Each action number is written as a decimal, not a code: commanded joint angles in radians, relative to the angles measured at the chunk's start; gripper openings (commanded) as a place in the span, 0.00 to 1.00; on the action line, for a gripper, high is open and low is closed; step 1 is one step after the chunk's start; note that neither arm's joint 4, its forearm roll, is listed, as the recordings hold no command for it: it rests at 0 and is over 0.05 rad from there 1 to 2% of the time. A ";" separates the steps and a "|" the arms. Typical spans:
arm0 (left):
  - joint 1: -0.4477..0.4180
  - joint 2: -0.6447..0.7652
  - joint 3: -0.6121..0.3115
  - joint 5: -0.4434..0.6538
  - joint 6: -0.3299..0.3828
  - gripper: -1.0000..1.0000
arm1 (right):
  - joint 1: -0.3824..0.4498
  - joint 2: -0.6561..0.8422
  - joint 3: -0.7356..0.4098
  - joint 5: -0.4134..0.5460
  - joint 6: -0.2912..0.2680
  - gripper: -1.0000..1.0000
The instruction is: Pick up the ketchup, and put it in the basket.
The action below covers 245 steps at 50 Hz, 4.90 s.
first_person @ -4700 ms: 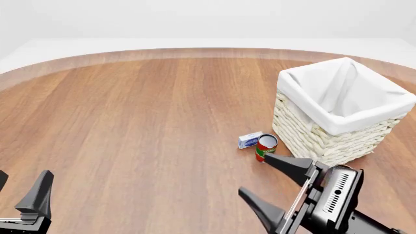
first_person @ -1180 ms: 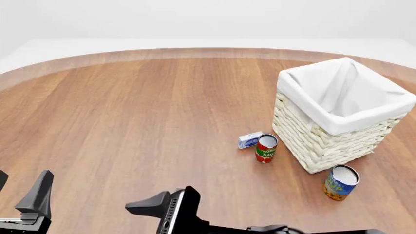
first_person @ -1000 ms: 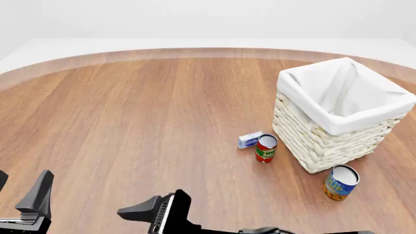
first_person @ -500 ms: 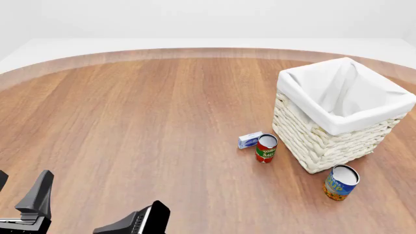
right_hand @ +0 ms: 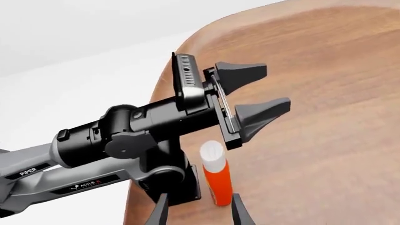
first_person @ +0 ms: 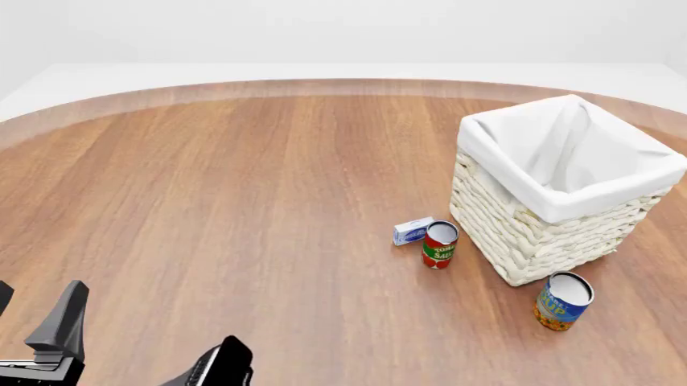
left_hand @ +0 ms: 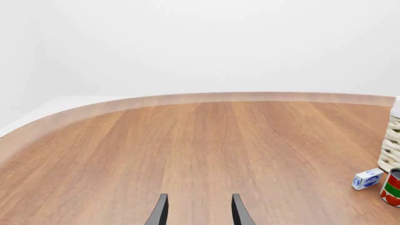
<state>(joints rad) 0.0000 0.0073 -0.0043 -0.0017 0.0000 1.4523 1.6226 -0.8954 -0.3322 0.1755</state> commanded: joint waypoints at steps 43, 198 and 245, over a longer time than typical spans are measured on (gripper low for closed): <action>0.000 0.000 0.000 0.000 0.000 1.00 | -0.028 0.163 -0.136 0.091 0.043 1.00; 0.000 0.000 0.000 0.000 0.000 1.00 | -0.027 0.409 -0.374 0.147 0.008 0.00; 0.000 0.000 0.000 0.000 0.000 1.00 | -0.069 0.356 -0.328 0.129 0.024 0.00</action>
<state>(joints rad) 0.0000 0.0073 -0.0043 -0.0017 0.0000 1.4004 1.9940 -1.2468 -0.1962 0.1807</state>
